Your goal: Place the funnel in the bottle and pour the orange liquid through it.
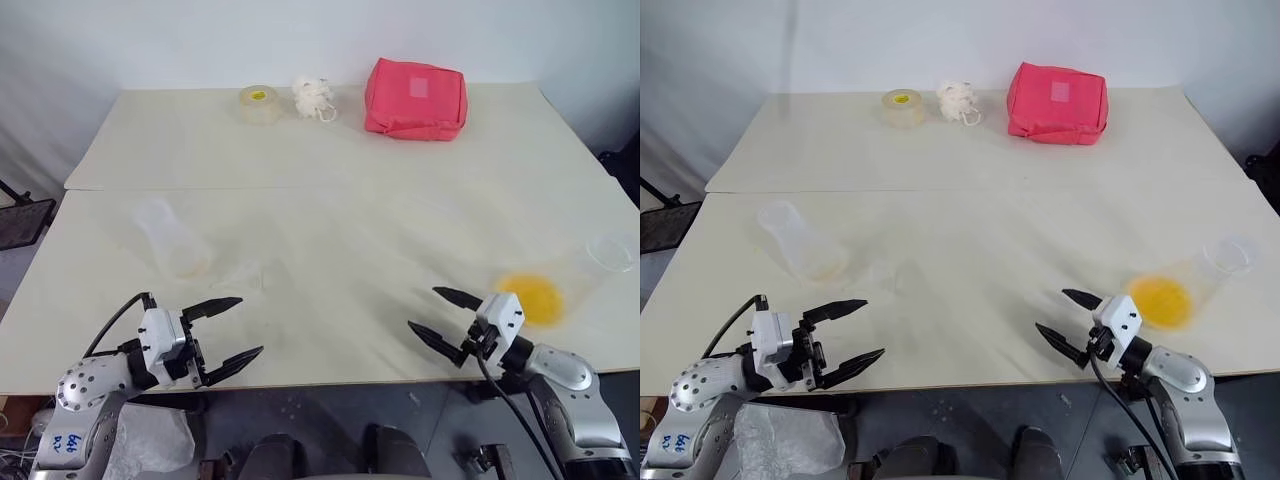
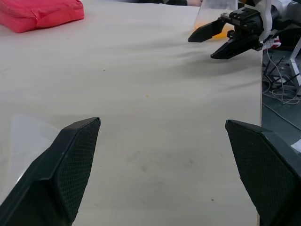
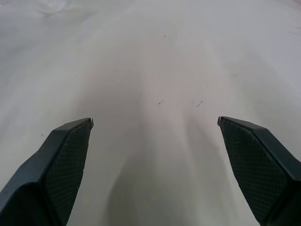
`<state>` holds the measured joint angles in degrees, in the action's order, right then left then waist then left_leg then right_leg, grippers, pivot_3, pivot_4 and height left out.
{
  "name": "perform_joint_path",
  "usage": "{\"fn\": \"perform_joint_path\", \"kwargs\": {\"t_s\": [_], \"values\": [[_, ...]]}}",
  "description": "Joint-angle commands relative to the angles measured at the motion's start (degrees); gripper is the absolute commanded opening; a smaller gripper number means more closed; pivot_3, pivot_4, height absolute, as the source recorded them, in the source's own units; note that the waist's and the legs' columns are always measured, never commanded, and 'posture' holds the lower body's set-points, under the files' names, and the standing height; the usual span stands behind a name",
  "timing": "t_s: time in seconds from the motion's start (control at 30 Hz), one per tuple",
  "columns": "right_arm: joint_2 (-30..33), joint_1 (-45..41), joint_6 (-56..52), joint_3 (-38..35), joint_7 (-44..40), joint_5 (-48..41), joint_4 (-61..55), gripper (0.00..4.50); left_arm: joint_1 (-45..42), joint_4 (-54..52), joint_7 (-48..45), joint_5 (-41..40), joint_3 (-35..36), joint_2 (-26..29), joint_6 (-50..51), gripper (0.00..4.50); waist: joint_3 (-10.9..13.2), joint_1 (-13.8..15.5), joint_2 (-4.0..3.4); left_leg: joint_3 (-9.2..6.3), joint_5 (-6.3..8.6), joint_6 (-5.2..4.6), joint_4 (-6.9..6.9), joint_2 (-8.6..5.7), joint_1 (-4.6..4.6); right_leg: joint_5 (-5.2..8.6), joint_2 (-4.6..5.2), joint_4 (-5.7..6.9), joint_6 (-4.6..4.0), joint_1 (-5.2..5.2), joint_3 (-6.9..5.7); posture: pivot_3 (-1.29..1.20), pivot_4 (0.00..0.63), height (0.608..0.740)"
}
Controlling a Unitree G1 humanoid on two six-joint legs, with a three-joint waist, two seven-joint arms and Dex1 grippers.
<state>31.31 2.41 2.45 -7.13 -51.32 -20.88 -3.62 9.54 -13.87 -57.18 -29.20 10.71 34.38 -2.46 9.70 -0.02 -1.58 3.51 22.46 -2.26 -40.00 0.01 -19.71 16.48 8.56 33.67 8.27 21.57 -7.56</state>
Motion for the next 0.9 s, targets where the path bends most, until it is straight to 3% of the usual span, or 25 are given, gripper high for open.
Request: {"fn": "perform_joint_path", "kwargs": {"t_s": [0.03,0.27,0.47,0.6,0.9], "values": [[-0.19,-0.6,-0.15,-0.25,0.52,-0.85,-2.41,4.45,-0.48,-1.49,-0.03,-1.24,0.79,-0.02,0.12,4.5,0.0,0.02,0.0,0.0,0.0,0.0,0.0,0.0,0.0,0.0,0.0,0.0,0.0,0.0,0.0,0.0,0.15,0.74],[-0.18,-1.5,-0.84,0.15,0.83,-0.56,-2.25,4.45,-1.46,-4.07,5.39,-0.84,-0.23,0.72,8.52,4.5,0.01,0.03,0.01,-0.01,0.0,0.0,0.0,-0.01,0.0,0.0,0.0,0.02,0.0,0.0,0.0,0.0,0.15,0.74],[-0.17,-2.75,-1.46,0.67,0.67,-0.52,-2.03,4.45,-0.26,-6.9,14.4,8.49,1.23,-4.67,0.07,4.5,0.01,0.03,0.02,0.01,0.0,0.0,0.0,-0.04,0.0,0.0,0.01,-0.01,0.01,0.0,0.02,0.0,0.15,0.74],[0.02,-3.98,-1.88,1.08,-0.24,-0.93,-1.56,4.45,1.06,-9.55,10.59,-3.02,2.38,-3.74,8.15,4.5,0.05,0.05,0.06,0.02,0.0,0.0,0.0,0.0,0.01,0.0,-0.01,0.01,0.0,0.0,0.0,0.0,0.15,0.74],[0.33,-9.83,-4.12,1.41,-3.66,-3.04,0.92,4.45,8.07,-10.65,15.77,-6.1,17.81,-4.18,7.95,4.5,0.13,-0.17,0.13,0.01,0.02,0.04,0.01,0.06,0.01,0.0,-0.03,-0.05,0.0,0.0,-0.01,0.0,0.15,0.74]]}}
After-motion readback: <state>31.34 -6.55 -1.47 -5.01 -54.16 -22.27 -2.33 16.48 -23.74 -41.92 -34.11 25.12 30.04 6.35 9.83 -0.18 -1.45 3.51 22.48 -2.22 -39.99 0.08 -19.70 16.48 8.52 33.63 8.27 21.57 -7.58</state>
